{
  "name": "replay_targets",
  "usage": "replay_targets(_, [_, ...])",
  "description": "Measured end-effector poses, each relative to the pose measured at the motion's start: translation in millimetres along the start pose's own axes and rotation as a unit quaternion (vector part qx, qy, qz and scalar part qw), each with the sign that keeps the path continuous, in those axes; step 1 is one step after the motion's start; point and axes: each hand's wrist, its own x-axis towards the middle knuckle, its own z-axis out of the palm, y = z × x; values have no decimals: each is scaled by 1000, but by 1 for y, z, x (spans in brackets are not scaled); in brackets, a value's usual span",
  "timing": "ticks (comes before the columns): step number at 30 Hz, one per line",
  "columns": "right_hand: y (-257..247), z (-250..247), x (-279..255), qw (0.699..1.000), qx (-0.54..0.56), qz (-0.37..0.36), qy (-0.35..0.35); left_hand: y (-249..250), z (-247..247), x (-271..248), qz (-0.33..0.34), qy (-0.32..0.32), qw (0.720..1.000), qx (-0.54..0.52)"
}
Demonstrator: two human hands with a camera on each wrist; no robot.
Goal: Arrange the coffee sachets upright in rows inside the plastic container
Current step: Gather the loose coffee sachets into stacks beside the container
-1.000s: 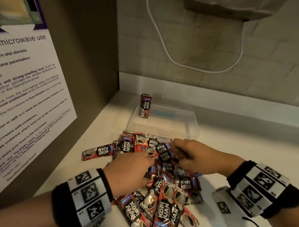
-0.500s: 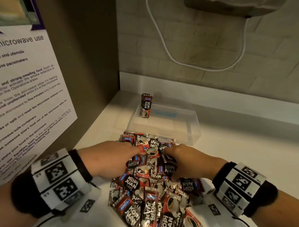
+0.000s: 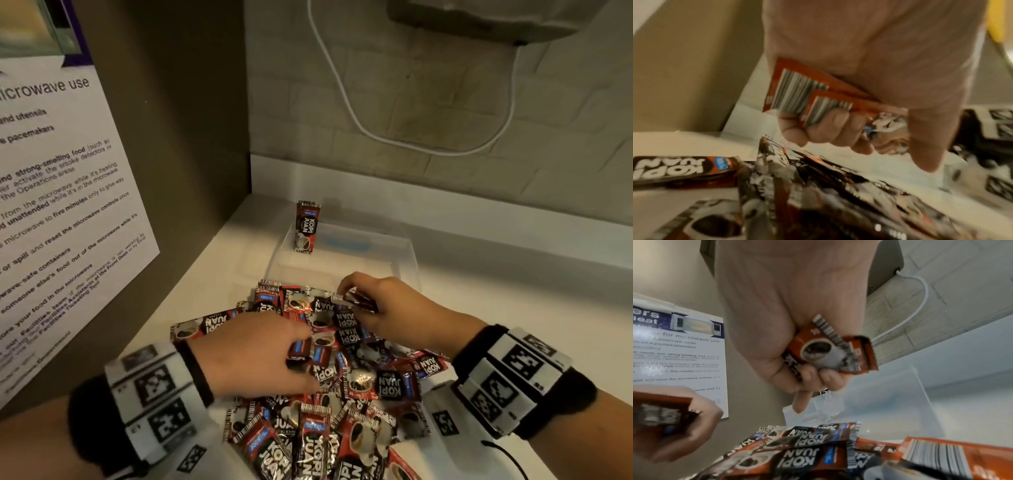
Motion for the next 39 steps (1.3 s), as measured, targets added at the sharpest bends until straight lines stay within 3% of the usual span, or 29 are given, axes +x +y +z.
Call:
replay_targets(3, [0,4,2,994,-92,-52,0,12,9,8,8,68,989,128])
replay_targets(7, [2,14,4,988,-130,-84,-12,19,17,13,-3,47,978,204])
replay_targets(12, [-1,20,5,983,-152,-104,-25,16,5,9,-18,35,986,162])
replay_targets(18, [2,23,11,982,-166,-88,-29,-15,-24,-3,-40,-24,994,101])
replay_targets(22, [5,20,14,983,-164,-82,-6,-35,-35,-3,-50,-2,996,76])
replay_targets(26, [3,7,9,983,-162,-84,15,-67,-34,6,-122,39,989,74])
replay_targets(29, [1,-2,4,990,-131,-59,5,-88,-30,9,-182,61,979,61])
replay_targets(32, [2,-8,0,996,-80,-47,7,-99,-25,9,-227,45,972,50])
replay_targets(39, [-1,-3,-3,999,10,-20,-23,-106,-17,9,-239,17,970,34])
